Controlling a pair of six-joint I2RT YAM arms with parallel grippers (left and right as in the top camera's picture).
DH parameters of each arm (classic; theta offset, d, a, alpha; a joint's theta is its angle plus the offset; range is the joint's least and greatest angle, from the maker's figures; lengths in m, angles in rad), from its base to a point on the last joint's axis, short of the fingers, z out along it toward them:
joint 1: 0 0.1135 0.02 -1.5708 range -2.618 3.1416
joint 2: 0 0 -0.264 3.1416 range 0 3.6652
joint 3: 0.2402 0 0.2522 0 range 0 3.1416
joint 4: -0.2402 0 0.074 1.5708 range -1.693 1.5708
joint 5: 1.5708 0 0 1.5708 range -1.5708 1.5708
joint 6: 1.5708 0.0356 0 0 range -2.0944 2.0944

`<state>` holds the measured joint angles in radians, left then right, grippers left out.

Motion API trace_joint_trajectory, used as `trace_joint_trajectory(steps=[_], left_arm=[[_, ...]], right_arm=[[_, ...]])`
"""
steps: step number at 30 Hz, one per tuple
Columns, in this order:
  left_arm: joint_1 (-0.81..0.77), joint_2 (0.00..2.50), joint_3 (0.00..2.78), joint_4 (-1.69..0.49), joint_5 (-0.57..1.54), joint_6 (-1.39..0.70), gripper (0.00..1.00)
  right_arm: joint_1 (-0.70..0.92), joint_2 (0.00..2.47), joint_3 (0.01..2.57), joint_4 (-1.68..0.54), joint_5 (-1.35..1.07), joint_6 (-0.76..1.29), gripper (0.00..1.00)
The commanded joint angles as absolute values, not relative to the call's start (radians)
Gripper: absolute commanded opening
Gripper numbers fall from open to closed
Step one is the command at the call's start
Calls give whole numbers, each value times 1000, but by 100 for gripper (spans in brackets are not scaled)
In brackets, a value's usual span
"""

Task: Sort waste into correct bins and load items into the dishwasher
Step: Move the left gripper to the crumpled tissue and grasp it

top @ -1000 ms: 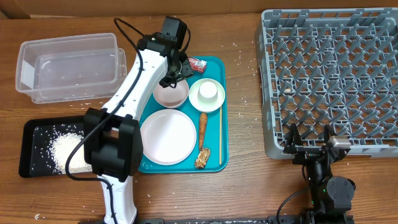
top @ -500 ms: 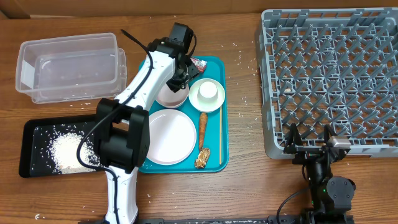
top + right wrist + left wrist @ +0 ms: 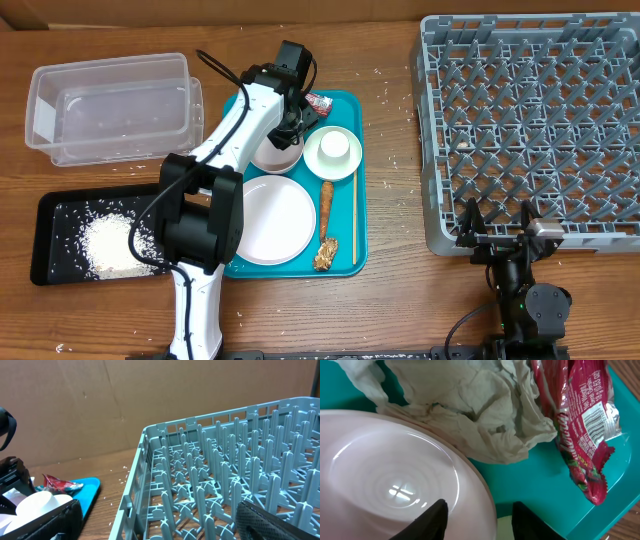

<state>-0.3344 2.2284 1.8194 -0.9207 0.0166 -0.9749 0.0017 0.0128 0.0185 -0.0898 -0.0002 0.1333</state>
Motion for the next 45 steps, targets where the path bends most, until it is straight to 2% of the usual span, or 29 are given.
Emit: trace_joint_trajectory(steps=[1, 17, 26, 30, 31, 33, 34, 39, 41, 45], left_arm=[[-341, 2244, 1813, -931, -11, -991, 41], [-340, 2244, 1821, -976, -18, -964, 39], [-340, 2242, 1980, -1135, -19, -912, 39], [-340, 2242, 2046, -1204, -18, -912, 48], [-340, 2242, 2058, -1208, -20, -905, 55], [-339, 2242, 2087, -1192, -63, -863, 75], [-338, 2242, 2101, -1182, -96, -844, 79], [-306, 2242, 2141, -1047, -243, -628, 82], [-282, 2246, 2140, -1011, -246, -540, 78], [-221, 2257, 2132, -1038, -243, -530, 75]], right_arm=[[8, 3, 8, -84, -2, 130, 100], [8, 3, 8, -84, -2, 130, 100], [8, 3, 8, -84, -2, 130, 100], [8, 3, 8, -84, -2, 130, 100], [8, 3, 8, -84, -2, 130, 100], [8, 3, 8, -84, -2, 130, 100], [8, 3, 8, -84, -2, 130, 100], [8, 3, 8, -84, -2, 130, 100], [8, 3, 8, -84, -2, 130, 100], [8, 3, 8, -84, -2, 130, 100]])
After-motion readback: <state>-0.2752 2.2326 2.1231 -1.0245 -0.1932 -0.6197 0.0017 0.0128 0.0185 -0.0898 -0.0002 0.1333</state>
